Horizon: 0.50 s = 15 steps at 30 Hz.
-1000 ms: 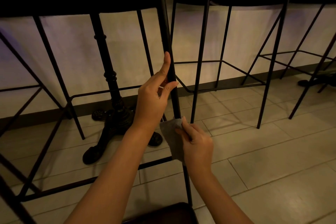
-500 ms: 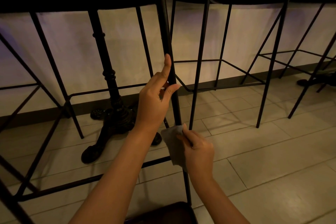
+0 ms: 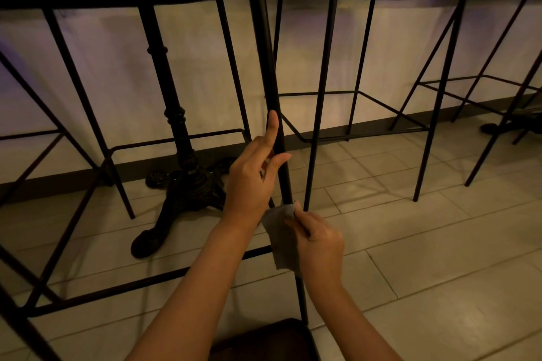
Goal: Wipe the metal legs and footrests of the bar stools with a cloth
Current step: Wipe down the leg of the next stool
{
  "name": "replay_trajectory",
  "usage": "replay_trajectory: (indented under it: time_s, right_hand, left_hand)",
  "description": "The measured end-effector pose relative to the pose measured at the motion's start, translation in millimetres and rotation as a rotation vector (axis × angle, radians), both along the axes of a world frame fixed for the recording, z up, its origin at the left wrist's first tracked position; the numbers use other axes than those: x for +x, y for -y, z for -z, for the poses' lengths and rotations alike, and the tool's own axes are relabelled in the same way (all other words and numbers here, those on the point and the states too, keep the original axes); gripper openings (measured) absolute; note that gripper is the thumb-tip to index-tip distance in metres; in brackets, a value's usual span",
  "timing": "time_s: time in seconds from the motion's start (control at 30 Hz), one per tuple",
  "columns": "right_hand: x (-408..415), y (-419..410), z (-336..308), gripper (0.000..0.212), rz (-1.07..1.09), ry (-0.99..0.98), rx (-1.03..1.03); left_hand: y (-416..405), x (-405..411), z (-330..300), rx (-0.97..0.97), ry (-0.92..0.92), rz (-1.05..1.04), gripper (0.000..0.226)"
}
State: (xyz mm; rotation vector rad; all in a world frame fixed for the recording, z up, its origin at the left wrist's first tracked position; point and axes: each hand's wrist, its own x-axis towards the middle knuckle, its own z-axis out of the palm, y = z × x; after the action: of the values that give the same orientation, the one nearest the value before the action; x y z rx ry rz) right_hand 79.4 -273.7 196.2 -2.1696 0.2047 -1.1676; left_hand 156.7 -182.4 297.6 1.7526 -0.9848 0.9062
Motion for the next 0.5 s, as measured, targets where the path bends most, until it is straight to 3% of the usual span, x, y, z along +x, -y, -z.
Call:
replay_trajectory:
  time_s: [0.2, 0.5]
  right_hand:
    - [4, -1, -17, 0.028, 0.005, 0.048, -0.03]
    - [-12, -2, 35, 0.024, 0.012, -0.102, 0.058]
  left_hand:
    - [2, 1, 3, -0.022, -0.004, 0.021, 0.07]
    - [3, 0, 8, -0.049, -0.007, 0.046, 0.063]
